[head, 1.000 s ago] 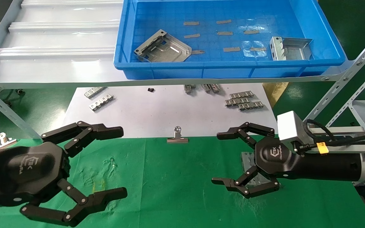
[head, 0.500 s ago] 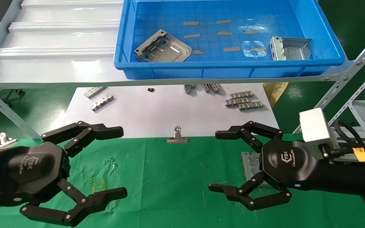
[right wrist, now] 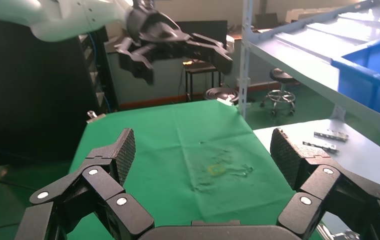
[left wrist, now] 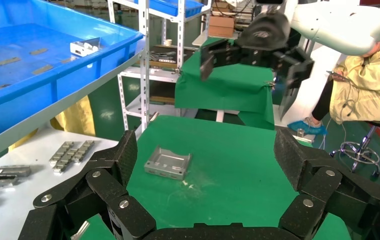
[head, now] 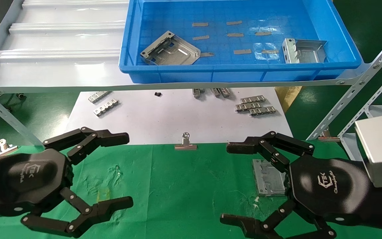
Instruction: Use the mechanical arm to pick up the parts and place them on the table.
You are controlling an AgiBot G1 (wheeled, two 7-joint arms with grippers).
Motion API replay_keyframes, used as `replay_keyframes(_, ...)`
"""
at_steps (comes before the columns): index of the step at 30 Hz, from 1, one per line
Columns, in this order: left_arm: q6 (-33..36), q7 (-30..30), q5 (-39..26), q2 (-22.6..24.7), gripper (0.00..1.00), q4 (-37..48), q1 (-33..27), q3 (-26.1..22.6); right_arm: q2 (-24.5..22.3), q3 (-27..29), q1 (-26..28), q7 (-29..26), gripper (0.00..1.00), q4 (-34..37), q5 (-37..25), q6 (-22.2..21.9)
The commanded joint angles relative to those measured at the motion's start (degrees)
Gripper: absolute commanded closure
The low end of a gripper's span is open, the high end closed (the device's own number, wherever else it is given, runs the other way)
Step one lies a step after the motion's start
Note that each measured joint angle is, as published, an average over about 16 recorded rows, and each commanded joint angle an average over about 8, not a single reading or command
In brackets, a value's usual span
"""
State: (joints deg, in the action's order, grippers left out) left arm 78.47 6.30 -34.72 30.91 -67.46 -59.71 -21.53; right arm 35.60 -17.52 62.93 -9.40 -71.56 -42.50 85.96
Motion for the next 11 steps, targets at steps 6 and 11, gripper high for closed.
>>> replay_keyframes(6,-0.01,0.00,0.00,0.00,0.00,0.01,0.01,0.00,-1.08,2.78,-2.52,-2.07,0.00,-3.66,1.37,-0.40)
replay_keyframes(11,-0.01,0.00,0.00,0.00,0.00,0.01,0.01,0.00,-1.03,2.60,-2.37,-1.87,0.00,-3.37,1.33,-0.44)
